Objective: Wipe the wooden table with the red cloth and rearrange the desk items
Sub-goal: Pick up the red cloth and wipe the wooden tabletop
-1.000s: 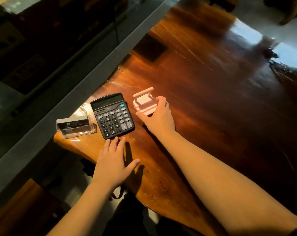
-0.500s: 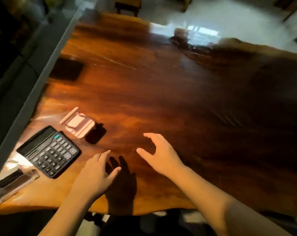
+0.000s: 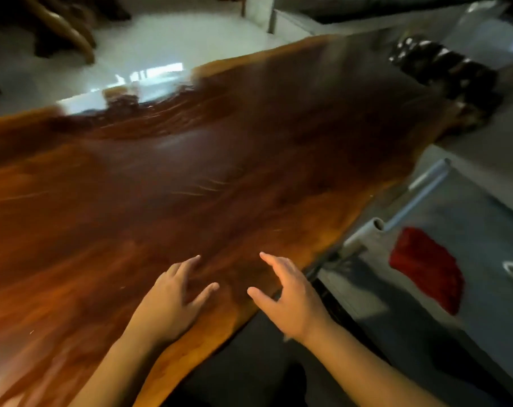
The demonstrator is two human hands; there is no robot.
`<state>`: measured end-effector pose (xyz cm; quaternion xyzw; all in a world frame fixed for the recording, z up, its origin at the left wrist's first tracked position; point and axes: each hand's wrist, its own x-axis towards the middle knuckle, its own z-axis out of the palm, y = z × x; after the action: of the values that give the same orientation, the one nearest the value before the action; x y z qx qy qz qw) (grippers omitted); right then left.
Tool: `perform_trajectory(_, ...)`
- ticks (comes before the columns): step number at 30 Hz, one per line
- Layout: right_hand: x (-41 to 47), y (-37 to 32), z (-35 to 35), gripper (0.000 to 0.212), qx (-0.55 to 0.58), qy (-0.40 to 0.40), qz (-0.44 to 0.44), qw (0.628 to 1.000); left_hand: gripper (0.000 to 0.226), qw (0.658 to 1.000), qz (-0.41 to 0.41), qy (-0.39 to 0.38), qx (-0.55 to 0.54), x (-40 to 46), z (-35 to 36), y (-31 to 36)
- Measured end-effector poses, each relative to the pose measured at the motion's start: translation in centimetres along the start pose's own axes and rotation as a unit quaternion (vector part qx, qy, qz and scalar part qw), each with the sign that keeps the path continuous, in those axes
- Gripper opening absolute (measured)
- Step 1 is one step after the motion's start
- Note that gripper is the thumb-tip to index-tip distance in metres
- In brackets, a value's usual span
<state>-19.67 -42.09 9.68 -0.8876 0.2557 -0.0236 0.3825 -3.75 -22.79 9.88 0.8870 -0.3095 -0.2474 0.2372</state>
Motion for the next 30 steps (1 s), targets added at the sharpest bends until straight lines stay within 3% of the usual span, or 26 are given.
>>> perform_trajectory(8, -7.2, 12.2, -14.6, 0.069, 0.015, 0.151, 0.097, 0.984, 0.076, 0.98, 0.187, -0.058, 0.023, 6.2, 7.3, 21.3)
perform_trajectory(14, -10.1, 22.1, -23.2, 0.073, 0.066, 0.242, 0.186, 0.95, 0.059, 0.959, 0.263, -0.098, 0.032, 9.7, 14.8, 35.2)
perform_trajectory(20, -9.2, 30.0, -26.8, 0.058, 0.133, 0.263, 0.282, 0.913, 0.059, 0.948, 0.257, -0.156, 0.101, 12.8, 20.1, 42.5)
perform_trajectory(30, -5.6, 34.6, -26.3, 0.054, 0.176, 0.241, 0.389, 0.872, 0.044, 0.964, 0.108, -0.167, 0.175, 17.1, 26.4, 45.6)
